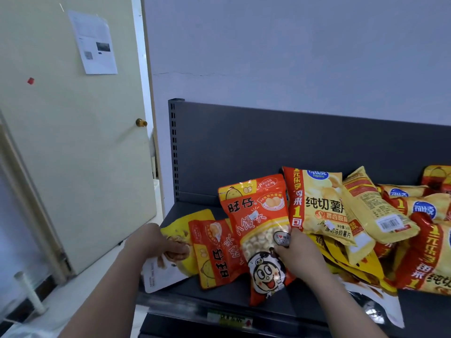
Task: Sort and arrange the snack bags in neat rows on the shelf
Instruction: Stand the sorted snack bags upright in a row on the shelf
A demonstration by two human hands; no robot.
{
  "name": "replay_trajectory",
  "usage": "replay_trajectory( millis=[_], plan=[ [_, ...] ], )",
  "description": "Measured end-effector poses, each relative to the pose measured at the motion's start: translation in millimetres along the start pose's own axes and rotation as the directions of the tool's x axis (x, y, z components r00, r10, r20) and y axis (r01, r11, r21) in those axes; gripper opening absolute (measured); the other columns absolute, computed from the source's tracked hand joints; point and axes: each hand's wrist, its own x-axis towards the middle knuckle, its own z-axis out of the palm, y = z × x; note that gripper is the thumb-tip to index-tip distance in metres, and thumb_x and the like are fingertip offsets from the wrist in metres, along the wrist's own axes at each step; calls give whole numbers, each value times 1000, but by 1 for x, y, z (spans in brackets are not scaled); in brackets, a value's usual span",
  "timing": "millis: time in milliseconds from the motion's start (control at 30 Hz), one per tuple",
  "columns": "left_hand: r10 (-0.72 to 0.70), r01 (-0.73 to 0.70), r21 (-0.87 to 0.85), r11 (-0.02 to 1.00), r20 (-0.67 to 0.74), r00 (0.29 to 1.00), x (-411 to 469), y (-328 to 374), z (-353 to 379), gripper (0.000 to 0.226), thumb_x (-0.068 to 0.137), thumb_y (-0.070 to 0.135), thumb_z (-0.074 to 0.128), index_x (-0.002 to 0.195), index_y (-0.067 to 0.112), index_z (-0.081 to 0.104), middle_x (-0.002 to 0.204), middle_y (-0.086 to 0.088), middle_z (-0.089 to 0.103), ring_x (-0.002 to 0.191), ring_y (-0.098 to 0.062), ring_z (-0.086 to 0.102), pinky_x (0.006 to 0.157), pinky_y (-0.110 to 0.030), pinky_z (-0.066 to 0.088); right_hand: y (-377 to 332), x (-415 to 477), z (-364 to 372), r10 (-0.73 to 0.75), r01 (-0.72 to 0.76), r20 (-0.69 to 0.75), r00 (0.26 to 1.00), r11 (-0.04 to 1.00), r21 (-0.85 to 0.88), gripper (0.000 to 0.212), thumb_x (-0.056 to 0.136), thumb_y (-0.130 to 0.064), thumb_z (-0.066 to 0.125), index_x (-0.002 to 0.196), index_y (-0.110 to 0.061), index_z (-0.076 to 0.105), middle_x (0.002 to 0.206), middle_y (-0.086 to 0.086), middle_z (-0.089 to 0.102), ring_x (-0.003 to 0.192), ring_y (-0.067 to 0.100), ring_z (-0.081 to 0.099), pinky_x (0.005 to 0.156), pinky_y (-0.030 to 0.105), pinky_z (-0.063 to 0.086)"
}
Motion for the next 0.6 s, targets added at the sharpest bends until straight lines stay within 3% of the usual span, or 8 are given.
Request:
replay_trajectory(
  millis=[133, 267, 333, 433, 500, 600],
  plan=[
    [-137, 97, -154, 983, -278, 951, -10, -14, -12, 85, 38, 81, 77, 80, 11, 56, 70, -5, 63, 68, -24, 63, 52, -28, 37, 2, -7, 3, 21, -22, -49, 999, 1000, -14, 24, 89, -30, 62, 99, -14, 48, 80, -3, 54, 71, 20, 52, 61, 33, 47],
    [-268, 20, -438, 899, -511, 817, -23, -8, -8, 82, 56, 64, 83, 103, 8, 45, 89, -10, 59, 91, -37, 63, 67, -37, 41, 4, -15, 3, 35, -34, -80, 996, 999, 12, 24, 88, -27, 63, 100, -13, 47, 80, -2, 53, 71, 21, 52, 56, 32, 44],
    [-289, -85, -571, 816, -532, 796, -25, 0, -2, 72, 64, 55, 83, 107, 10, 47, 91, -7, 58, 92, -37, 61, 71, -39, 42, 6, -19, 3, 38, -35, -83, 996, 999, 37, 20, 87, -24, 62, 99, -14, 48, 83, -1, 57, 72, 22, 55, 61, 34, 48],
    [-229, -275, -740, 613, -500, 835, -16, 8, 8, 55, 72, 40, 83, 108, 11, 52, 96, -6, 62, 91, -32, 62, 70, -37, 47, 9, -22, 2, 23, -16, -98, 995, 998, 64, 16, 89, -23, 60, 100, -17, 50, 87, -1, 61, 79, 23, 60, 67, 36, 52],
    [-170, -328, -795, 510, -468, 867, -1, 13, 13, 49, 77, 30, 81, 112, 11, 53, 102, -8, 64, 92, -29, 63, 66, -33, 48, 10, -22, 1, 11, -2, -113, 994, 997, 76, 14, 91, -24, 60, 98, -20, 49, 88, -3, 62, 80, 21, 61, 69, 36, 53],
    [-94, -338, -836, 433, -414, 905, 26, 18, 20, 47, 80, 23, 79, 118, 10, 54, 109, -11, 66, 98, -30, 65, 67, -33, 51, 10, -20, 2, 24, -12, -139, 990, 996, 86, 14, 91, -24, 60, 101, -22, 50, 90, -4, 63, 80, 19, 61, 69, 34, 52]
  ],
)
